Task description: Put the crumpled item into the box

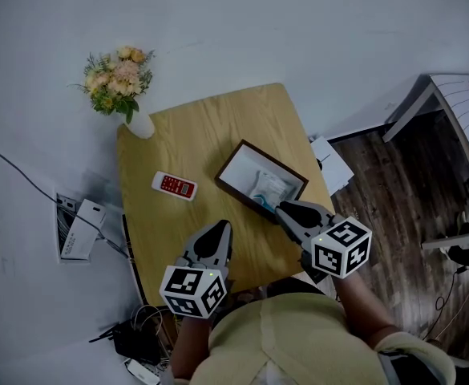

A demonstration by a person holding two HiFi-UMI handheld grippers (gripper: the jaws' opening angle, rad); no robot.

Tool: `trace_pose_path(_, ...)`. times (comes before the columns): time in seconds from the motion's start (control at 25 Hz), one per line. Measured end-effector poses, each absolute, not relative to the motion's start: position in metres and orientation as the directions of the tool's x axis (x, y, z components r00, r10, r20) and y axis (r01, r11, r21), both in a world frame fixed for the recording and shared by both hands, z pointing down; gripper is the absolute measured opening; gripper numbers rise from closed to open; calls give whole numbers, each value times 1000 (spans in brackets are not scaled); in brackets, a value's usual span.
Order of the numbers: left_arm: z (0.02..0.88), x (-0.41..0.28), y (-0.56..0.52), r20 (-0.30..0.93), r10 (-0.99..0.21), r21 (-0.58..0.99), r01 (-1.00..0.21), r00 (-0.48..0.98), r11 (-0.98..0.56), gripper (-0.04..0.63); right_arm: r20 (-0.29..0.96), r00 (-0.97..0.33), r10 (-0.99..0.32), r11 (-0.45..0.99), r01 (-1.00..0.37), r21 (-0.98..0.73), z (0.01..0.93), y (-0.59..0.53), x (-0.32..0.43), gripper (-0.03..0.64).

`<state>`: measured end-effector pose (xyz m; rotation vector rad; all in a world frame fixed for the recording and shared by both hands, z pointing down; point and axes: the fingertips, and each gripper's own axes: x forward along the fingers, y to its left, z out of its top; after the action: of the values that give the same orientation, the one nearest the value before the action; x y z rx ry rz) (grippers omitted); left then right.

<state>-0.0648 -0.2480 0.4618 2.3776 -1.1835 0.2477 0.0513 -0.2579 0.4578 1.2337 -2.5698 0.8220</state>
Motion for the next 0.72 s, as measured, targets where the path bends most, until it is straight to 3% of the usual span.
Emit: trace_pose_path(0.72, 454, -69, -201, 335, -691, 319, -767, 640, -556, 32, 377, -594, -711, 468, -800, -377, 451, -201, 51, 54)
